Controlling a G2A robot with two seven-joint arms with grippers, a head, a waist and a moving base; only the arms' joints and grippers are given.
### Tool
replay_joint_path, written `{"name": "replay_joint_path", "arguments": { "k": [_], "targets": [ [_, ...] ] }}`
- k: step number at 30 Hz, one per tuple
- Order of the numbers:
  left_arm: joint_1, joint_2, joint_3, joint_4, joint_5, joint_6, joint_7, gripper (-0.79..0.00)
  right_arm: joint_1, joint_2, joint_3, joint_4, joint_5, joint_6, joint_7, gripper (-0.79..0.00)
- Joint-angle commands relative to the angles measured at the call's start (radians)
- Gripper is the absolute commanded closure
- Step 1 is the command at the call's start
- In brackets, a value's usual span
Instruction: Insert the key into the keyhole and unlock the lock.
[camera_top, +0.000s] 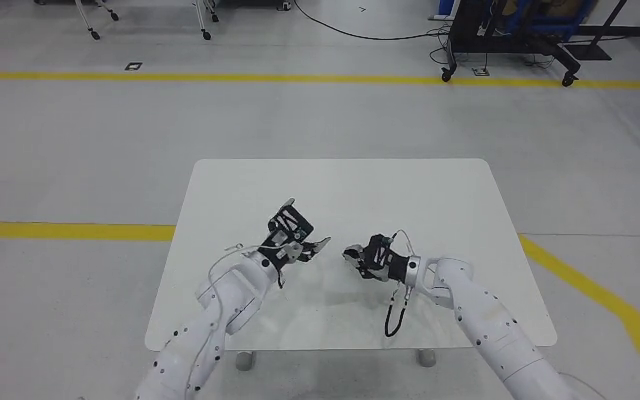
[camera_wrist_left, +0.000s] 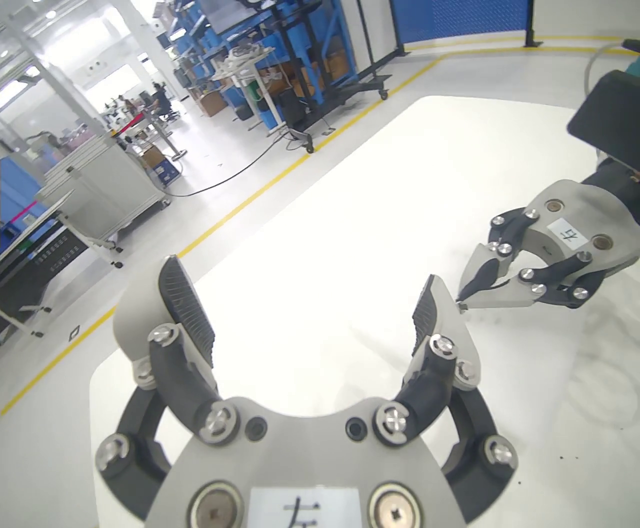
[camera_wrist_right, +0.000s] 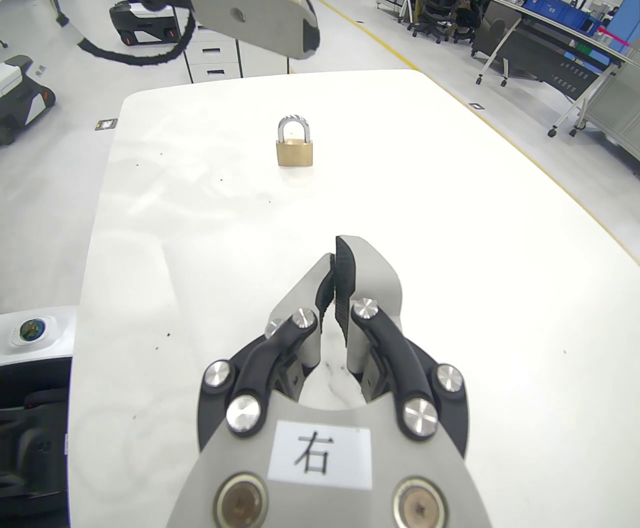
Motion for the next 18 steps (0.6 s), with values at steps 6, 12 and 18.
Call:
{"name": "replay_joint_path", "arguments": {
  "k": [6, 12, 18],
  "targets": [
    [-0.117, -0.041, 0.159, 0.138, 0.14, 0.058, -0.075, -0.785, -0.026, 0.012, 0.03, -0.015, -0.007, 0.009, -0.006, 0.0],
    [-0.179, -0.07, 0.253, 0.247, 0.276, 0.099, -0.108, -0.785, -0.017, 0.012, 0.024, -0.003, -0.004, 0.02, -0.004, 0.0],
    [-0.209, -0.096, 0.316, 0.343, 0.368, 0.152, -0.095, -0.785, -0.002, 0.012, 0.026, 0.008, 0.01, 0.038, 0.003, 0.0]
  ]
}}
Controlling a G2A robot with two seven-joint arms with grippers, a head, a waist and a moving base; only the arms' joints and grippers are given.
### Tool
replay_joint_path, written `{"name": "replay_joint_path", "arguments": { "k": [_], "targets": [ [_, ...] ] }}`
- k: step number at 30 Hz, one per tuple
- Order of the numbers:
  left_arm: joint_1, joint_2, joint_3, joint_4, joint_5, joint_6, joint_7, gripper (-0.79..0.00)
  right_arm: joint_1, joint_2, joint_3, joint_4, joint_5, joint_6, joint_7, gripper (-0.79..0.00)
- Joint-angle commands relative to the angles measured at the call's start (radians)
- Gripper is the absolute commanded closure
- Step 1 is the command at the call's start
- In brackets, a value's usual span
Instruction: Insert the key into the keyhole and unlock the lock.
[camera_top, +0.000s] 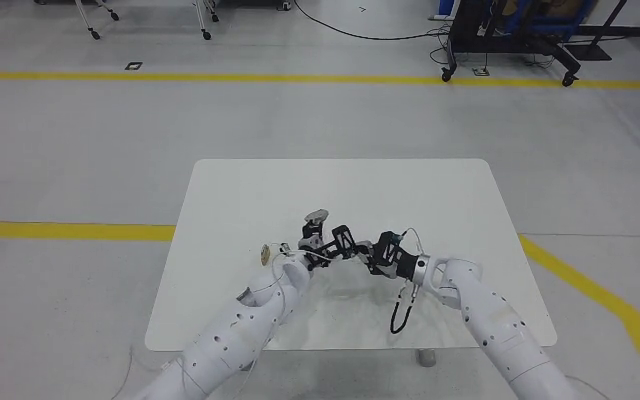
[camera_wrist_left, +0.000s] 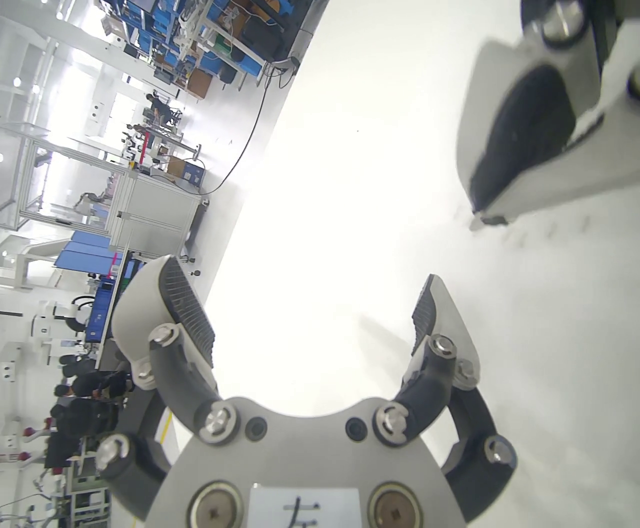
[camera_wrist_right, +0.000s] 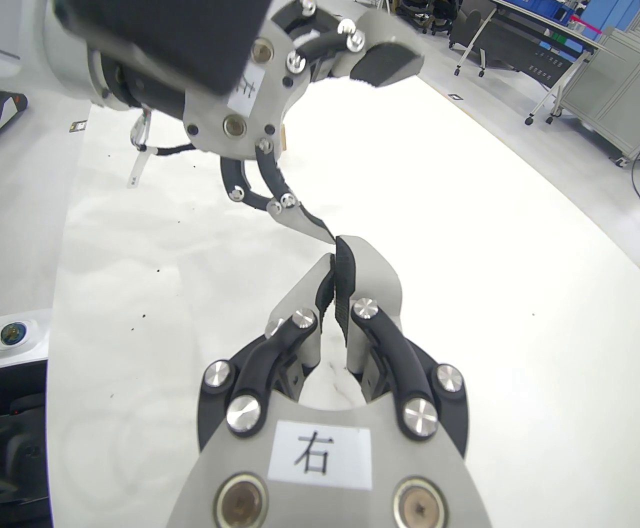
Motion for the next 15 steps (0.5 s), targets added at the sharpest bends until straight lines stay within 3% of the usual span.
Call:
{"name": "replay_joint_path", "arguments": {
  "k": [1, 9, 13, 15],
  "targets": [
    [-0.007, -0.01, 0.015, 0.022, 0.004, 0.015, 0.0, -0.785, 0.003, 0.0, -0.001, -0.001, 0.005, 0.005, 0.004, 0.0],
    [-0.039, -0.036, 0.009, 0.091, -0.034, 0.042, 0.02, -0.785, -0.008, 0.006, 0.029, 0.016, 0.043, 0.008, -0.07, 0.0],
    [-0.044, -0.033, -0.076, 0.084, -0.122, 0.093, 0.071, -0.785, -0.037, 0.014, 0.063, -0.007, 0.089, -0.007, -0.094, 0.0],
    [-0.03, -0.019, -0.154, 0.043, -0.204, 0.072, 0.123, -0.785, -0.054, 0.018, 0.083, -0.021, 0.119, -0.023, -0.095, 0.0]
  ]
}}
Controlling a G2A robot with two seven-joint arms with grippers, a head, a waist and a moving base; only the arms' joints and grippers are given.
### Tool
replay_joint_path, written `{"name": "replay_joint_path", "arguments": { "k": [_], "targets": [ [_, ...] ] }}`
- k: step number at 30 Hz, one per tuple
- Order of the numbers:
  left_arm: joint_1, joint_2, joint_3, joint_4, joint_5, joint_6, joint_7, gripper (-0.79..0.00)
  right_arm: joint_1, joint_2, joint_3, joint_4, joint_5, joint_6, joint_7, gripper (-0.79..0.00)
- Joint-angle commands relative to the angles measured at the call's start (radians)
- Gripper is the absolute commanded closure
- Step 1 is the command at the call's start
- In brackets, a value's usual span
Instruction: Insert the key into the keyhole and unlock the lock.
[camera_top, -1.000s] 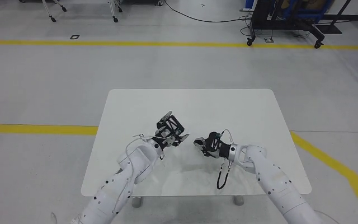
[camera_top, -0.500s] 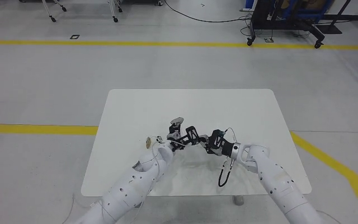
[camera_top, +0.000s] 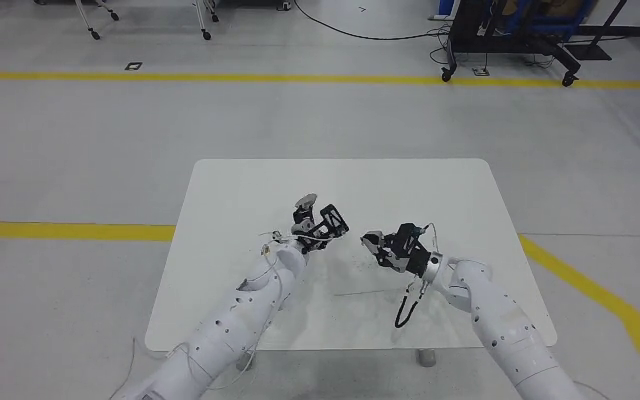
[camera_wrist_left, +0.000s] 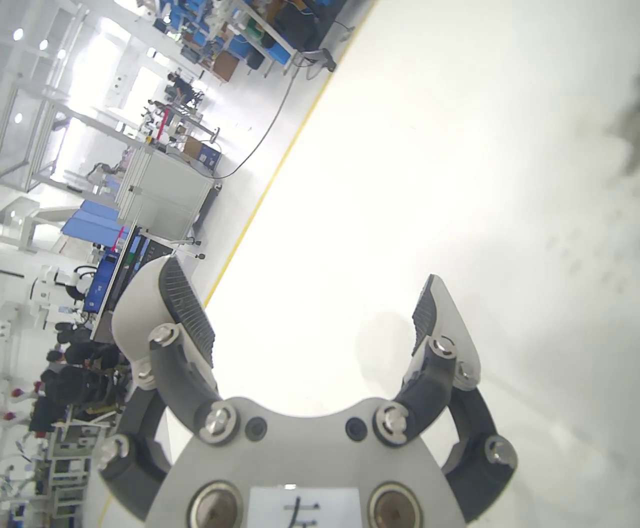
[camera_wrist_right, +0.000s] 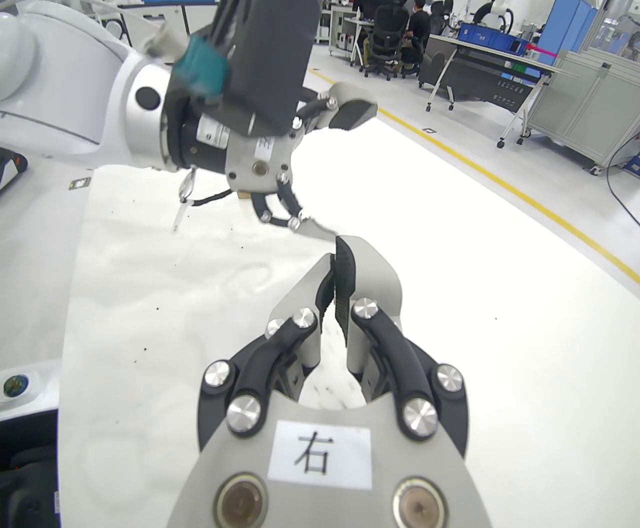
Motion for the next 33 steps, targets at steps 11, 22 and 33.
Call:
{"name": "replay_joint_path", "arguments": {
  "k": [11, 22, 33],
  "targets": [
    [0.118, 0.058, -0.289, -0.159, -0.251, -0.145, 0.169, -0.785, -0.012, 0.003, 0.014, -0.013, 0.022, -0.007, 0.006, 0.0],
    [0.13, 0.041, -0.339, 0.009, -0.718, -0.374, 0.43, -0.785, -0.001, -0.034, -0.035, 0.01, 0.4, 0.018, 0.028, 0.0],
    [0.066, 0.028, -0.288, 0.091, -0.885, -0.664, 0.41, -0.785, 0.064, -0.068, -0.094, 0.088, 0.791, 0.002, 0.168, 0.0]
  ]
}}
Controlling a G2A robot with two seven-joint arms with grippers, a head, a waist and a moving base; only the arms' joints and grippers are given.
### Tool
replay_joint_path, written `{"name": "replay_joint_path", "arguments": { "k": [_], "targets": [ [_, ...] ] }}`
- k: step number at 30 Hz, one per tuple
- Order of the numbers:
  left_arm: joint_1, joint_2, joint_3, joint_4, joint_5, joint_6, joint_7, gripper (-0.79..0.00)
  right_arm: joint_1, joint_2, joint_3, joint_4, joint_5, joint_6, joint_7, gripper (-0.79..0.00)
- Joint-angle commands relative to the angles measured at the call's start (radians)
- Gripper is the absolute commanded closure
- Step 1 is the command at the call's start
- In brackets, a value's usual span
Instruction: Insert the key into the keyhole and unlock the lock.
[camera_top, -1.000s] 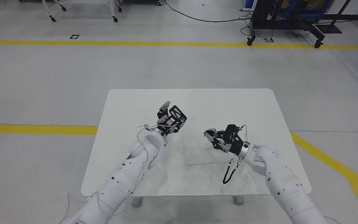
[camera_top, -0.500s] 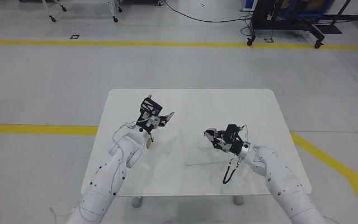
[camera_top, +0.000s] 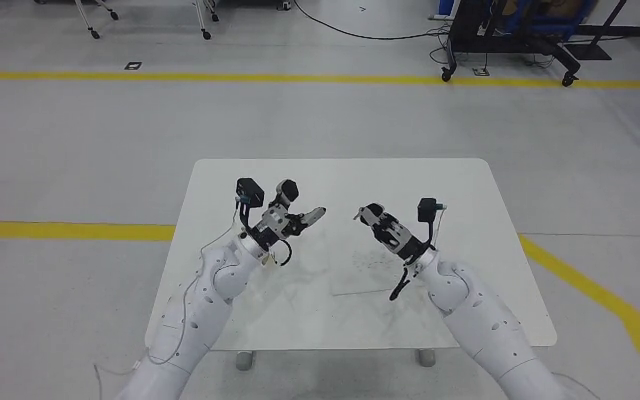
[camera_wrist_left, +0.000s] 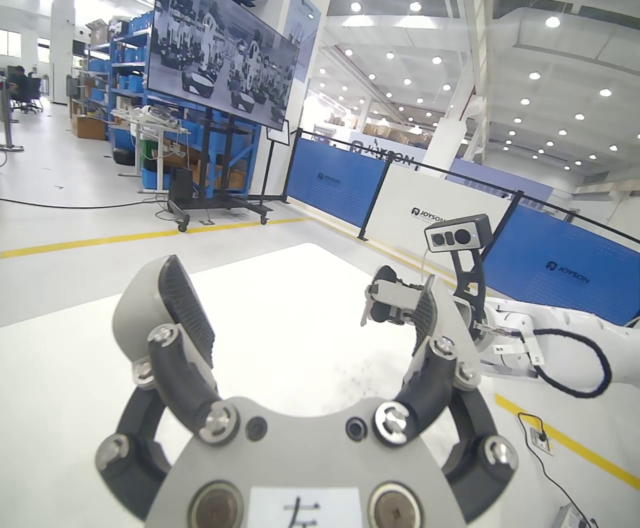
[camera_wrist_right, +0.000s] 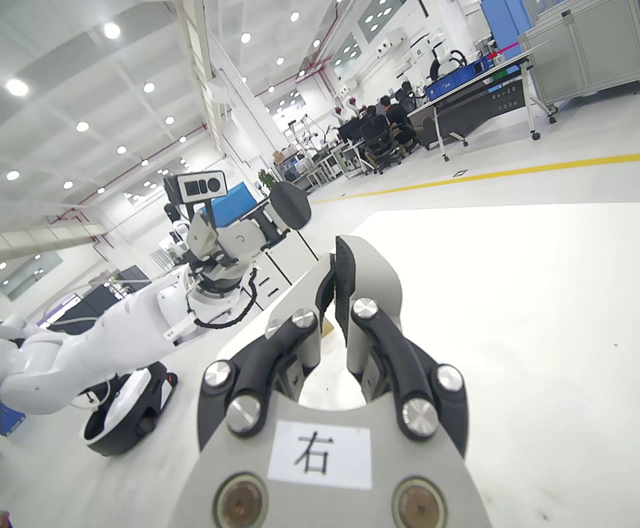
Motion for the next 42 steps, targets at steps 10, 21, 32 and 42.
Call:
{"name": "replay_joint_path", "arguments": {
  "k": [10, 21, 32, 42],
  "targets": [
    [0.037, -0.003, 0.022, -0.041, 0.002, 0.02, 0.005, -0.785, -0.01, -0.007, -0.008, -0.006, 0.064, -0.005, -0.008, 0.0],
    [-0.013, -0.019, 0.05, 0.071, -0.582, -0.132, -0.338, -0.785, 0.065, -0.062, -0.095, 0.124, 0.353, -0.163, -0.04, 0.0],
    [-0.053, -0.016, 0.073, 0.108, -0.724, -0.176, -0.528, -0.336, 0.137, -0.112, -0.168, 0.23, 0.417, -0.195, 0.011, 0.0],
    [-0.063, -0.021, 0.097, 0.114, -0.7, -0.159, -0.541, -0.262, 0.169, -0.146, -0.202, 0.293, 0.436, -0.216, 0.04, 0.0]
  ]
}}
